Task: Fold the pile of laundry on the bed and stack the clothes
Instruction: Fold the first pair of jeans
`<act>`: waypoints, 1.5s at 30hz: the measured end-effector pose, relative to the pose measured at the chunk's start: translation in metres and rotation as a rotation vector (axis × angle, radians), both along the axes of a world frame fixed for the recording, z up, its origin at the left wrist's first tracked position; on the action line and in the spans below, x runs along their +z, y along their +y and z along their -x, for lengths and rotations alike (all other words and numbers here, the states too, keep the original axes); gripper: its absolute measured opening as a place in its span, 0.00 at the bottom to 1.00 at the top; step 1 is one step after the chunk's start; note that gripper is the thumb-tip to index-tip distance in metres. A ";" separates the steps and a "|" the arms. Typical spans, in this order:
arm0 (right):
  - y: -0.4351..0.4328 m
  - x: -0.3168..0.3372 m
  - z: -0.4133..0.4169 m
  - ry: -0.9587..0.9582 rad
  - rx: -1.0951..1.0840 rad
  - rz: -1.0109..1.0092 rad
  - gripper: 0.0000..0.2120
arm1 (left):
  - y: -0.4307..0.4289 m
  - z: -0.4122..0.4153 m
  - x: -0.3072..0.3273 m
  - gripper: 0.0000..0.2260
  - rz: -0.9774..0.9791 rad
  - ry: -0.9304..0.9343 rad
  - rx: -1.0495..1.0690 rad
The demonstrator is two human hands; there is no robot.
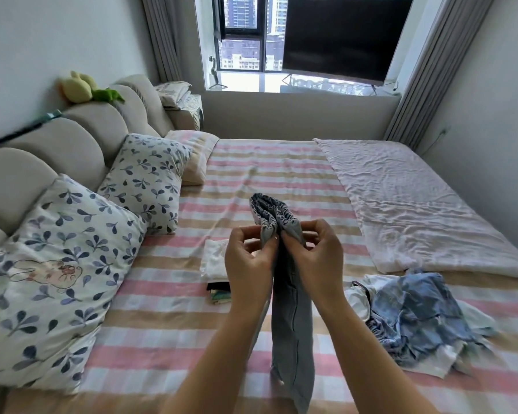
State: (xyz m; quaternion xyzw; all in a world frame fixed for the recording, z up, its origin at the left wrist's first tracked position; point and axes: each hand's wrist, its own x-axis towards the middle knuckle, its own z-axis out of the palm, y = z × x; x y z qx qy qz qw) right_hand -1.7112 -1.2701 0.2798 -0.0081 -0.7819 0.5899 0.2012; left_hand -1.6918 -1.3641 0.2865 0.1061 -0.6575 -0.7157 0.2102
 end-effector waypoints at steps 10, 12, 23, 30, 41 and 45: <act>0.010 0.002 -0.009 0.038 0.169 -0.019 0.18 | 0.005 -0.007 0.008 0.07 -0.098 0.076 -0.154; 0.011 0.003 -0.007 0.025 0.175 -0.050 0.23 | 0.002 -0.007 0.008 0.12 -0.153 0.106 -0.247; 0.056 0.019 0.009 0.045 0.332 0.140 0.25 | -0.054 0.027 0.010 0.16 0.182 0.270 -0.147; 0.081 0.011 0.022 0.001 0.399 0.165 0.23 | -0.043 0.046 -0.009 0.15 0.056 0.062 -0.588; 0.119 -0.009 0.106 -0.267 0.317 -0.107 0.09 | 0.009 0.130 -0.041 0.08 -0.095 -0.199 -0.369; 0.125 -0.004 0.167 -0.359 0.289 -0.039 0.09 | 0.020 0.191 -0.032 0.06 -0.041 -0.254 -0.369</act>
